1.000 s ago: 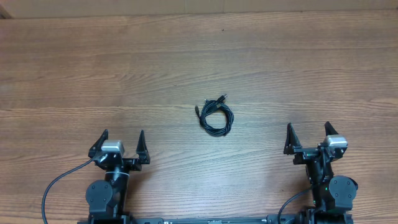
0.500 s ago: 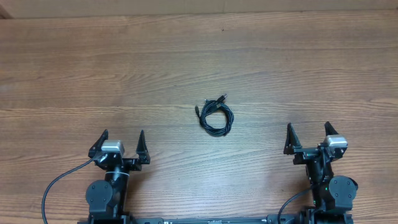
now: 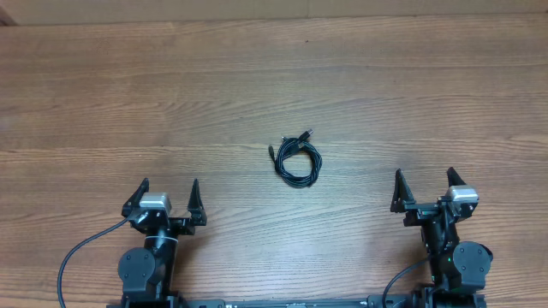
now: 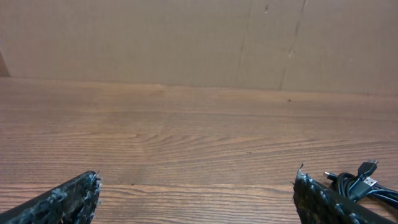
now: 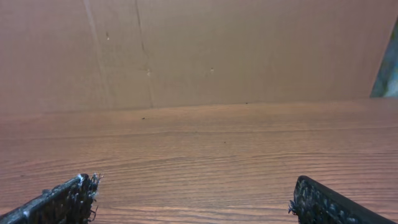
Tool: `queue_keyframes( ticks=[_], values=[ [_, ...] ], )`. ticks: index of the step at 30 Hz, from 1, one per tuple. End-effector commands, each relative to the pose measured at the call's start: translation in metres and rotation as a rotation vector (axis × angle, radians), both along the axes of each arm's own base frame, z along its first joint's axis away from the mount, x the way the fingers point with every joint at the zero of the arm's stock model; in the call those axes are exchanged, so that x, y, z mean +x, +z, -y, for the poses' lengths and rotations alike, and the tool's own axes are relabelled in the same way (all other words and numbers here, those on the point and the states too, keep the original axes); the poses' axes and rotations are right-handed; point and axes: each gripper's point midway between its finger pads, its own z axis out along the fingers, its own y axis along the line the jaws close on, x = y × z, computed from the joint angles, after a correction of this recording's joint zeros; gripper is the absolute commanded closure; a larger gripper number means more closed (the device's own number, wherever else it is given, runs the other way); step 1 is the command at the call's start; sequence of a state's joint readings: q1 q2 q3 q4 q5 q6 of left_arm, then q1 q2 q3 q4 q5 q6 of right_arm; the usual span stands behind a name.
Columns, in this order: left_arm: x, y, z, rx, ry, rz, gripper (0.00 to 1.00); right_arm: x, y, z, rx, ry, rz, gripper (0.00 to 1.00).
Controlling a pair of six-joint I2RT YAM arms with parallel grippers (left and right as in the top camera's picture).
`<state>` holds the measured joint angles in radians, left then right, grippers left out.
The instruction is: Untangle cables
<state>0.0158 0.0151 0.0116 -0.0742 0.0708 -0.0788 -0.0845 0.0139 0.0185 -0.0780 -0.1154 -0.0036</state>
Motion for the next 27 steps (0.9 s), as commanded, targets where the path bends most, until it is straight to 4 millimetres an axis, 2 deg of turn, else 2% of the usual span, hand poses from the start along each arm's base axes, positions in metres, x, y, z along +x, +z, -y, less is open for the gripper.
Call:
queue_keyframes(
  ticks=[1, 24, 27],
  values=[
    [0.0, -0.001, -0.003, -0.013, 0.017, 0.004, 0.0, 0.0, -0.002, 0.002, 0.002, -0.012, 0.004, 0.0],
    [0.0, -0.001, -0.003, -0.013, 0.017, 0.004, 0.0, 0.0, -0.002, 0.002, 0.002, -0.012, 0.004, 0.0],
    [0.0, -0.002, -0.013, 0.024, 0.072, 0.002, 0.0, 0.0, -0.002, 0.002, 0.002, -0.012, 0.004, 0.0]
  ],
)
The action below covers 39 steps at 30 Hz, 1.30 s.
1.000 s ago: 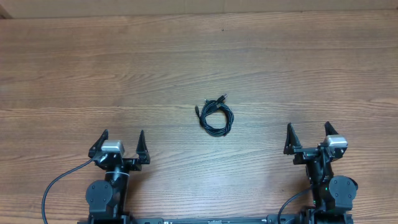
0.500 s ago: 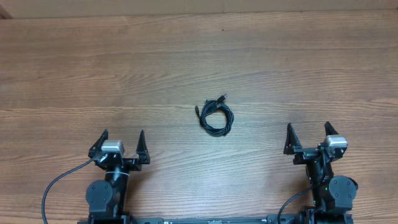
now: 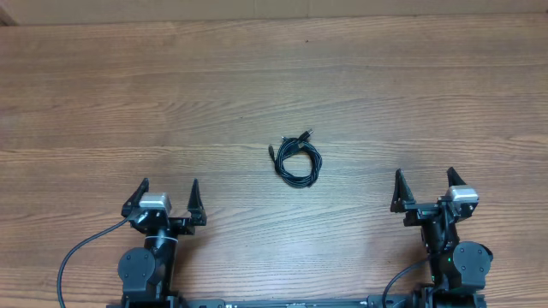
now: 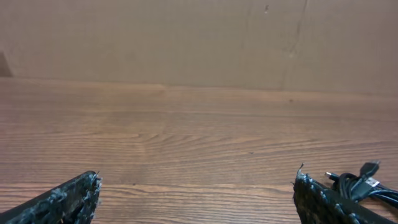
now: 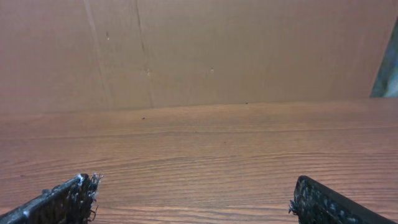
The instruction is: Untangle cables
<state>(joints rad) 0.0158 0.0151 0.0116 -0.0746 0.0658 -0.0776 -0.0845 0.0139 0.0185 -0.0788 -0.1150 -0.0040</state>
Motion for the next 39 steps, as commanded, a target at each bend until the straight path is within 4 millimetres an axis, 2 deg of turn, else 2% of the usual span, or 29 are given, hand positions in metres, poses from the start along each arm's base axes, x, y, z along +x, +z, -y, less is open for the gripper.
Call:
queue_keyframes(
  ticks=[1, 21, 27, 34, 39],
  values=[
    [0.0, -0.001, -0.012, 0.023, 0.067, 0.002, 0.0, 0.0, -0.002, 0.002, 0.002, -0.012, 0.005, 0.0],
    [0.0, -0.001, -0.008, 0.004, 0.042, 0.002, 0.01, 0.0, -0.002, 0.002, 0.002, -0.012, 0.005, 0.0],
    [-0.007, 0.01, 0.027, -0.058, -0.16, -0.004, 0.0, 0.0, -0.002, 0.002, 0.002, -0.012, 0.005, 0.0],
    [-0.022, 0.034, 0.032, -0.123, -0.177, -0.065, 0.0, 0.0, -0.002, 0.002, 0.002, -0.012, 0.005, 0.0],
    [-0.027, 0.03, 0.041, -0.169, -0.225, -0.145, 0.0, 0.0, -0.002, 0.002, 0.002, -0.012, 0.005, 0.0]
  ],
)
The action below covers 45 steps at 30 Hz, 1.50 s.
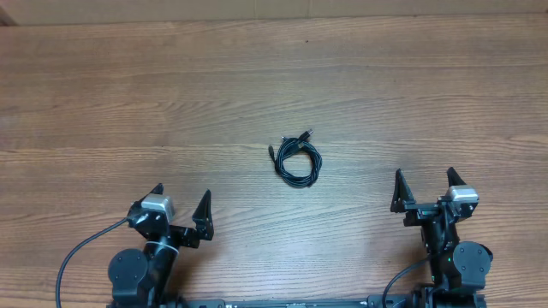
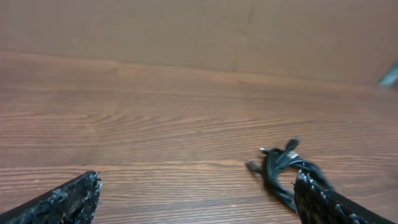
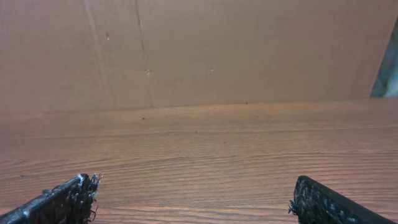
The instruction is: Untangle cables
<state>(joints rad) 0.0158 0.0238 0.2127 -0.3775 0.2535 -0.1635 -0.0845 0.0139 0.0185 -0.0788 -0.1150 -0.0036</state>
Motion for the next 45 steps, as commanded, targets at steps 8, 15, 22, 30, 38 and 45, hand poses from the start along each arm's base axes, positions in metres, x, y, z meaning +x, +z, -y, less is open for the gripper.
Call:
queue_keyframes(
  ticks=[8, 15, 22, 30, 38, 45],
  values=[
    [0.002, -0.004, 0.029, -0.154, -0.148, -0.188, 0.0, 0.0, -0.002, 0.002, 0.002, -0.012, 0.005, 0.0],
    [0.011, 0.008, 0.041, -0.184, -0.218, -0.269, 0.0, 0.0, -0.002, 0.002, 0.002, -0.012, 0.005, 0.0],
    [0.013, 0.002, 0.048, -0.21, -0.265, -0.331, 0.0, 0.0, -0.002, 0.002, 0.002, -0.012, 0.005, 0.0],
    [0.014, 0.001, 0.048, -0.208, -0.26, -0.332, 0.0, 0.0, -0.002, 0.002, 0.002, -0.012, 0.005, 0.0],
    [0.014, 0.001, 0.048, -0.208, -0.26, -0.333, 0.0, 0.0, 0.004, 0.004, -0.016, -0.021, 0.027, 0.0],
    [0.014, 0.001, 0.048, -0.208, -0.26, -0.333, 0.01, -0.003, 0.039, 0.012, -0.041, -0.074, 0.172, 0.0]
  ],
)
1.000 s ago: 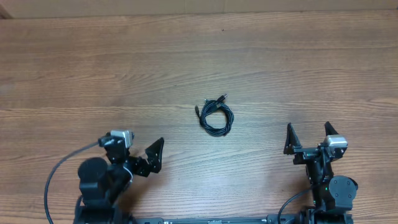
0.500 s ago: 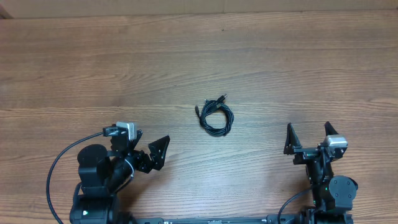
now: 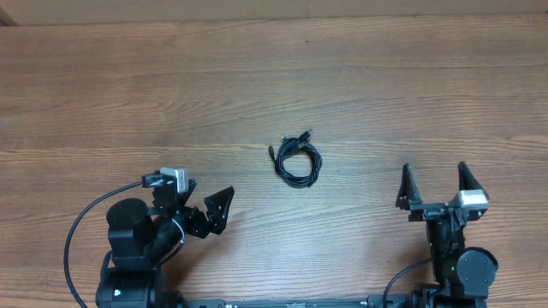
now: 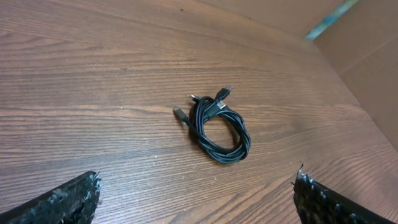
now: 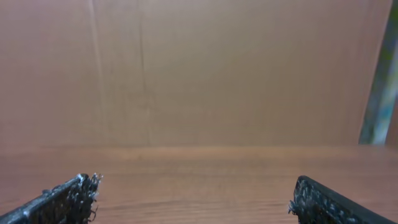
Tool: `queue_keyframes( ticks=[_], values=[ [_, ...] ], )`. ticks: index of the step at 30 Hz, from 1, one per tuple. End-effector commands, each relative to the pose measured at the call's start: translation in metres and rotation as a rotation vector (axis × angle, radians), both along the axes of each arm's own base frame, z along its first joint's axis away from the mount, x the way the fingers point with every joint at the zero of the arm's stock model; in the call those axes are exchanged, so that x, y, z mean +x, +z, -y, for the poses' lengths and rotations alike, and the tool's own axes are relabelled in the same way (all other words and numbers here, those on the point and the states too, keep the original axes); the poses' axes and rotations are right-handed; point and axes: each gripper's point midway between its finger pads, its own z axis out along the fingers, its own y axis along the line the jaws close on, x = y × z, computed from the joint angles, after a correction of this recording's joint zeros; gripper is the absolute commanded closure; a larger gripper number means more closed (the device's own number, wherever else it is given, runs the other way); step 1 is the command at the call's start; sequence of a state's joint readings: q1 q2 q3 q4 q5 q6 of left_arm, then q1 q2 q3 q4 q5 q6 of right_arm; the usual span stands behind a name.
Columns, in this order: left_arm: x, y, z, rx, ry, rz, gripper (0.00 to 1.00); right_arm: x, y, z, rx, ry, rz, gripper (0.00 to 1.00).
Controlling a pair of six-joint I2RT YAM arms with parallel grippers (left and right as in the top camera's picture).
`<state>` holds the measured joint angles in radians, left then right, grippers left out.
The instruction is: Untangle cables
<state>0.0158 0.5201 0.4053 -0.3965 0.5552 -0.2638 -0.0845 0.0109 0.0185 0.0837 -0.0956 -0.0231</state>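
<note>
A coil of tangled black cables (image 3: 298, 160) lies near the middle of the wooden table (image 3: 128, 94), its plug ends sticking out at the top left. In the left wrist view the cables (image 4: 218, 122) lie ahead, slightly right of centre. My left gripper (image 3: 208, 215) is open and empty, angled toward the coil from the lower left and well short of it; in its own view the left gripper (image 4: 196, 200) spans bare wood. My right gripper (image 3: 435, 183) is open and empty at the front right, and the right gripper (image 5: 196, 199) faces the wall, no cables in sight.
A brown cardboard wall (image 5: 199, 74) stands along the far edge of the table, and another panel (image 4: 367, 43) bounds the right side. Each arm's base and its black cable (image 3: 81, 231) sit at the front edge.
My left gripper has swung further right and tipped down, so the coil now lies nearly central in its view. The right gripper has tilted up and sees mostly wall. The cables have not moved.
Both grippers first stood open at the front edge, facing the far wall, with the coil untouched at the table's middle. Then the left arm had turned toward the coil while the right stayed still. Now the left points at the coil and the right has shifted slightly.
</note>
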Motion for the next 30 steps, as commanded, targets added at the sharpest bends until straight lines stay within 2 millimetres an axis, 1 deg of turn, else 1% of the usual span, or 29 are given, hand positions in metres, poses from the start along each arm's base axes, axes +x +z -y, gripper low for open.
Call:
queue_keyframes(
  ticks=[1, 2, 3, 4, 6, 9, 11, 16, 20, 24, 27, 29, 30],
  values=[
    [0.001, 0.012, 0.0, -0.015, -0.002, 0.023, 0.01, -0.001, 0.005, 0.012, 0.001, -0.069, 0.033, 0.0],
    [0.001, 0.012, 0.0, -0.015, -0.002, 0.023, 0.01, -0.002, 0.009, 0.01, 0.009, -0.058, 0.049, 0.0],
    [0.001, 0.012, 0.0, -0.015, -0.002, 0.022, 0.01, -0.003, 0.014, 0.004, 0.052, -0.011, 0.069, 0.0],
    [0.001, 0.012, 0.0, -0.015, -0.002, 0.022, 0.01, -0.003, 0.014, 0.001, 0.085, 0.012, 0.065, 0.0],
    [0.001, 0.012, 0.0, -0.015, -0.002, 0.022, 0.0, -0.001, 0.004, -0.003, 0.141, 0.042, 0.023, 0.0],
    [0.001, 0.012, 0.0, -0.015, -0.002, 0.022, 0.01, 0.0, -0.01, -0.012, 0.153, 0.094, -0.042, 0.0],
    [0.001, 0.012, 0.0, -0.015, -0.002, 0.022, 0.0, 0.0, -0.012, -0.019, 0.149, 0.133, -0.052, 0.0],
    [0.002, 0.012, 0.0, -0.014, -0.002, 0.022, 0.0, -0.002, -0.007, -0.034, 0.193, 0.22, -0.108, 0.0],
    [0.002, 0.012, 0.0, -0.015, -0.002, 0.022, 0.01, -0.008, -0.011, -0.044, 0.217, 0.27, -0.251, 0.0],
    [0.002, 0.012, 0.0, -0.015, -0.002, 0.022, 0.0, -0.019, -0.016, -0.045, 0.253, 0.249, -0.427, 0.0],
    [0.002, 0.012, 0.0, -0.014, -0.002, 0.022, 0.0, -0.033, -0.03, -0.049, 0.301, 0.246, -0.601, 0.0],
    [0.002, 0.012, 0.0, -0.014, -0.001, 0.022, 0.0, -0.045, -0.042, -0.057, 0.335, 0.277, -0.718, 0.0],
    [0.002, 0.012, 0.0, -0.014, -0.002, 0.022, 0.01, -0.05, -0.044, -0.064, 0.355, 0.321, -0.76, 0.0]
  ],
)
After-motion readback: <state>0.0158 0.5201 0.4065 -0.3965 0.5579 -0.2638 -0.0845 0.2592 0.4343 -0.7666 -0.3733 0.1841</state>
